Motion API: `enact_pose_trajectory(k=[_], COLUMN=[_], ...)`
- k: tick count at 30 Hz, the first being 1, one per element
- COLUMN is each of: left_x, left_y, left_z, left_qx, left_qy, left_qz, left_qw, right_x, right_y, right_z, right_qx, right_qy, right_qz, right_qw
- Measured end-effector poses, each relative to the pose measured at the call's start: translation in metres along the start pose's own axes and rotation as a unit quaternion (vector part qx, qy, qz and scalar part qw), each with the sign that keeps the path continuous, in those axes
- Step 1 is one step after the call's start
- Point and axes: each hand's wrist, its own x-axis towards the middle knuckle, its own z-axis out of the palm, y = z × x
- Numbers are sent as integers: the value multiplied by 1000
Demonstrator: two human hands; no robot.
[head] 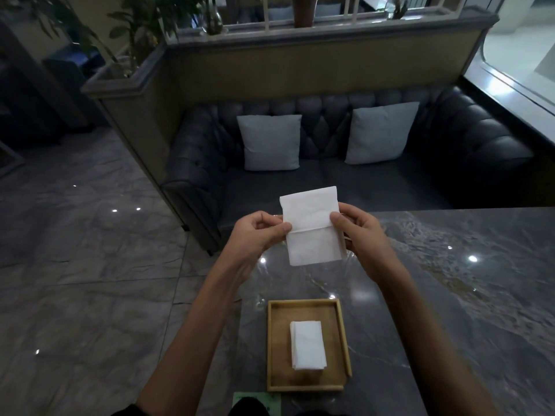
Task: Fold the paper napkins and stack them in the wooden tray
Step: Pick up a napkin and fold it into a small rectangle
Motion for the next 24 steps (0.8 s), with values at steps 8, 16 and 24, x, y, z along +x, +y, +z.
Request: enact_pose_trajectory(k=[8,16,24], left_x=[1,-1,-8], left_y=[-4,-10,1], left_z=[4,3,4], left_qx=[27,34,92], left_qy=[47,-34,-90], left_qz=[23,16,81], left_qw=[998,999,988], right_x=[-4,-3,-5], right_y=[-2,-2,1], right_z=[4,-5,-14], right_qx=[16,12,17], right_qy=[-15,-85,-61], right_qz=[-25,11,3], right_qw=[999,996,998])
